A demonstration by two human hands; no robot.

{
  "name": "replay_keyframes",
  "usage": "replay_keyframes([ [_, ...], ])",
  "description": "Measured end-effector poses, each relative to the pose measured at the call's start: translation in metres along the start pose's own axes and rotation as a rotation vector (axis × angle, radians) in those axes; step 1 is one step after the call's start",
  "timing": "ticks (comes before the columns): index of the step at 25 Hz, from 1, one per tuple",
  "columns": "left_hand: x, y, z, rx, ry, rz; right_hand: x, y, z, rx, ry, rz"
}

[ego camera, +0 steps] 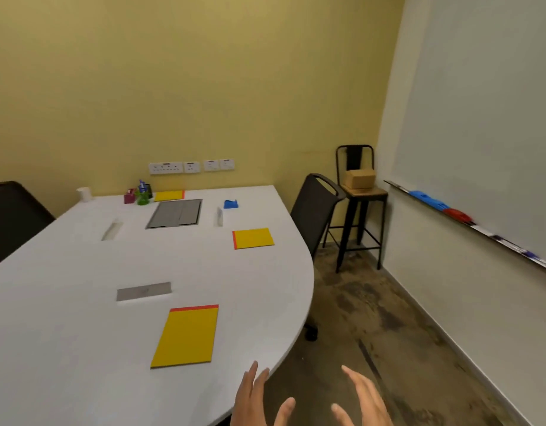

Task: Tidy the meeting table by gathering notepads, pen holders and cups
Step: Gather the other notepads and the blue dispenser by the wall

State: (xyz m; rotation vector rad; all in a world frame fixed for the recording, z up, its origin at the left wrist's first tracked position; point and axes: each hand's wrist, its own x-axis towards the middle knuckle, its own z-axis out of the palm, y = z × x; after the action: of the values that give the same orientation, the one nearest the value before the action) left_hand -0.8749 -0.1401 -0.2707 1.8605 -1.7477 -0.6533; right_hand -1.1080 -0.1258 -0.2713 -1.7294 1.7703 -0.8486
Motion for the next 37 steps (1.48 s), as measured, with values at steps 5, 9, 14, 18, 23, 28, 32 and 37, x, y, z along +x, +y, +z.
replay_keyframes([
  [5,0.108,0.011,0.013,-0.044,0.094,-0.102,0.133,-0.008,0.001,0.006,-0.139,-0.044],
  [9,0.169,0.003,0.018,-0.054,0.142,-0.191,0.211,-0.017,0.005,0.021,-0.210,-0.044],
  [14,0.221,-0.017,0.036,-0.079,0.226,-0.371,0.304,0.012,0.022,0.013,-0.368,-0.078],
  [18,0.250,-0.024,0.045,-0.115,0.344,-0.515,0.380,0.023,0.027,-0.010,-0.467,-0.193],
  [23,0.265,-0.012,0.056,-0.167,0.472,-0.725,0.480,0.023,0.013,-0.053,-0.631,-0.343],
  [28,0.265,-0.026,0.048,-0.188,0.486,-0.873,0.536,0.010,0.030,-0.034,-0.742,-0.438],
  [32,0.281,-0.055,0.037,-0.297,0.495,-1.012,0.558,-0.002,0.063,-0.018,-0.830,-0.466],
  [37,0.312,-0.107,0.024,-0.312,0.455,-1.137,0.566,-0.017,0.112,-0.056,-0.949,-0.519],
])
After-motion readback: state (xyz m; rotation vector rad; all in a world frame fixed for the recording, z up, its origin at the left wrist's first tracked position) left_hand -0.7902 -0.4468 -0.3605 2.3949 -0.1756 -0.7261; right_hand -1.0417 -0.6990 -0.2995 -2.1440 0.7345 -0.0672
